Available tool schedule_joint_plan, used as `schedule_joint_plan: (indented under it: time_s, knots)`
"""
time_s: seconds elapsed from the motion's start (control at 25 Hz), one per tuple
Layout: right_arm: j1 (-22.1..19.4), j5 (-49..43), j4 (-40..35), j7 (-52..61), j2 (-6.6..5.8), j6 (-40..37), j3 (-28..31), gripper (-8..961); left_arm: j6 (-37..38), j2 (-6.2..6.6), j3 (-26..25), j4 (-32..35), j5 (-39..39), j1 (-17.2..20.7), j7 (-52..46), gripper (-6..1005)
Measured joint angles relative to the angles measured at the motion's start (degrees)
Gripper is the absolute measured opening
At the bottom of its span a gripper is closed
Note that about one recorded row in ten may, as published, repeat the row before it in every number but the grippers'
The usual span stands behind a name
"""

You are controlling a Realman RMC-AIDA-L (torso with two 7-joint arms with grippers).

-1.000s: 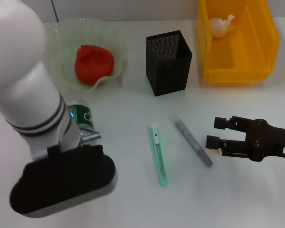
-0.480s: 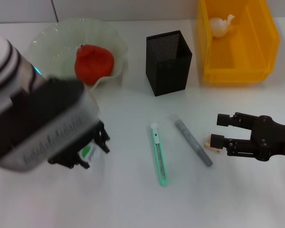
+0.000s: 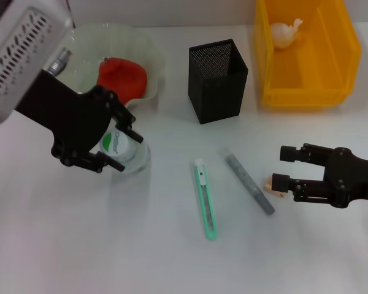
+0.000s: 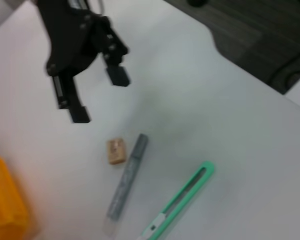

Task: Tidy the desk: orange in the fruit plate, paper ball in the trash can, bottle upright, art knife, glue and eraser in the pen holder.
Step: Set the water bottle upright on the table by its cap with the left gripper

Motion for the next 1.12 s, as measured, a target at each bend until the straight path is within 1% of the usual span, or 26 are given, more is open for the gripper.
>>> schedule_joint_plan:
  time_s: [0.04,0.08,0.12,0.16,0.2,0.28,0.32,0.64,0.88,1.12]
  knots:
    - [0.04,-0.03,-0.05,-0.01,-0.01,0.00,0.00,828,-0.07,0.04,-3.33,-1.08,-0.29,-0.25,0.17,431]
    - [0.04,-0.03,-0.05,-0.01,-0.01,0.00,0.00,828,-0.07,0.04,-3.33,-1.08,-0.29,-0.25,0.17,432]
    - [0.08,-0.06,-0.06,0.00,0.00,0.00,0.00,828,0.12,0.09,-5.60,-1.12,-0.57,-0.22,-0.36,433]
    - [0.12,-0.10,-0.11,0.01,0.00,0.00,0.00,828,0.12,0.09,-5.60,-1.12,-0.57,-0.22,-0.36,434]
    - [0.17,-0.21,-0.25,0.01,0.00,-0.01,0.00,828,0.26,0.10,-6.65,-1.05,-0.62,-0.18,-0.95,434]
    - [0.18,-0.25,-0.29,0.02,-0.01,-0.01,0.00,828,0.26,0.10,-6.65,-1.05,-0.62,-0.18,-0.95,436]
    - [0.18,-0.28,-0.32,0.02,-0.02,-0.01,0.00,828,0.40,0.17,-7.94,-0.62,-0.77,-0.11,-2.40,437]
    - [0.28,-0.53,-0.69,-0.03,-0.23,0.00,-0.01,827,1.06,0.47,-7.81,0.73,0.05,-1.40,-9.84,444]
    - [0.37,-0.60,-0.80,-0.06,-0.59,0.11,-0.02,827,1.15,0.47,-7.68,1.76,0.75,-2.08,-12.62,449]
    - [0.49,-1.26,-0.92,-0.22,-0.68,0.50,-0.09,827,1.39,0.46,-7.03,0.87,3.82,-3.25,-15.12,454]
